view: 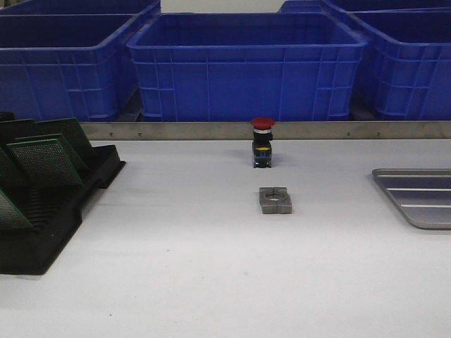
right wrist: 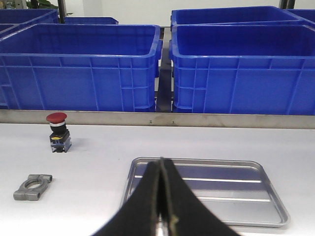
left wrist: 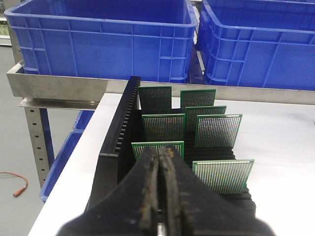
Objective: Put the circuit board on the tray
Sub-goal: 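Lower the left gripper into the black rack onto a green circuit board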
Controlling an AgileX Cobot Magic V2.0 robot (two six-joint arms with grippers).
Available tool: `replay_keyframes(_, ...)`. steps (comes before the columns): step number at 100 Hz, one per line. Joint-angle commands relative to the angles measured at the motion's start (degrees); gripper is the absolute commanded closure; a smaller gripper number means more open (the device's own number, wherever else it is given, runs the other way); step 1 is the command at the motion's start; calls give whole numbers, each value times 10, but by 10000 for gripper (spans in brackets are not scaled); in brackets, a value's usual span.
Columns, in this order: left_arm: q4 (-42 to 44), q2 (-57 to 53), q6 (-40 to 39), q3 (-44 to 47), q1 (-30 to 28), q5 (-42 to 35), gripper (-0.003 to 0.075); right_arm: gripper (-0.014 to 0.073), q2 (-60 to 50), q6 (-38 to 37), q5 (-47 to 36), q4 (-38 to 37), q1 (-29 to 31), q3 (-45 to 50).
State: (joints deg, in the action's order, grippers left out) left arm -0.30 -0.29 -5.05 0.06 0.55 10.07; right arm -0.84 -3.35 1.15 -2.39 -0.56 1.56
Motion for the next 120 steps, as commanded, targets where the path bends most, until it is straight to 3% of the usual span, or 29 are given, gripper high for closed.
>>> replay_keyframes(1,-5,-16,2,27,3,-44,741,654,-12,3,-45,-8,2,-7)
replay_keyframes(56,-5,-16,2,27,3,-58,741,654,-12,3,-45,-8,2,-7)
replay_keyframes(87,-3,-16,2,19,2,-160,741,654,-12,3,-45,-8,2,-7)
replay_keyframes(120,21,42,2,-133,2,44,741,654,-12,3,-45,-8,2,-7)
